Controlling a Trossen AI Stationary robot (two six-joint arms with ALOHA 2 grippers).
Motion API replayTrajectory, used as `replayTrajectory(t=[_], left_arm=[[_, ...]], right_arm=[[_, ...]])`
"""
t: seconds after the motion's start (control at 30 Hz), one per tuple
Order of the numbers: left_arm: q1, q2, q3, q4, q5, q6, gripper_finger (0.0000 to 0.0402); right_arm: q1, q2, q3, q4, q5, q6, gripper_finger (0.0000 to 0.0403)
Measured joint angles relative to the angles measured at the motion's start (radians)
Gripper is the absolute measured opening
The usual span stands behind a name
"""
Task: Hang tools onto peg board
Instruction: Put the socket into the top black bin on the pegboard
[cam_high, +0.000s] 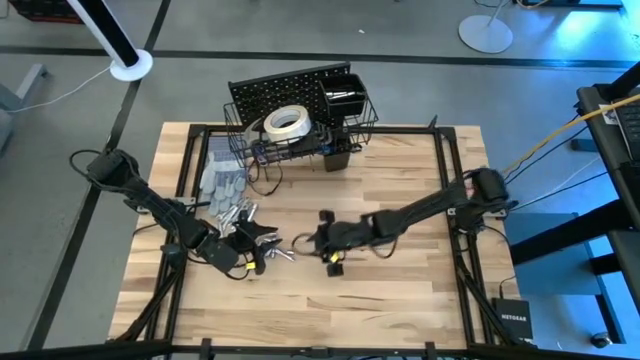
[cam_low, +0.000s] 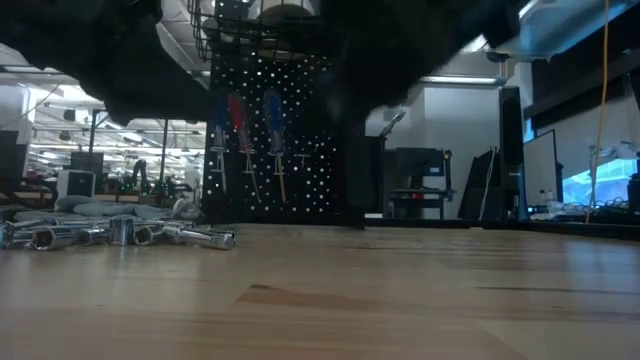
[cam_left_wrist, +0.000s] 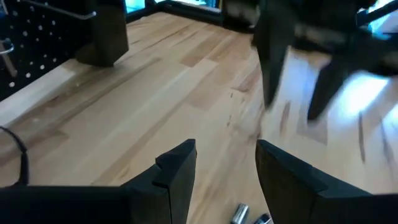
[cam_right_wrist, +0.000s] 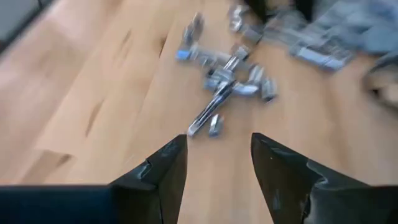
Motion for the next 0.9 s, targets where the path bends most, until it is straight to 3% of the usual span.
replayTrajectory(t=[0.47, 0.9], left_arm=[[-0.071, 0.000, 0.000, -0.105, 0.000, -0.139, 0.0156], [-0.080, 0.000, 0.000, -0.127, -0.005, -0.155, 0.0156]], right_arm=[[-0.032, 0.307, 0.111, 0.201, 0.036, 0.077, 0.0182], [-0.044, 0.376, 0.116, 0.282, 0.016, 0.121, 0.0182]])
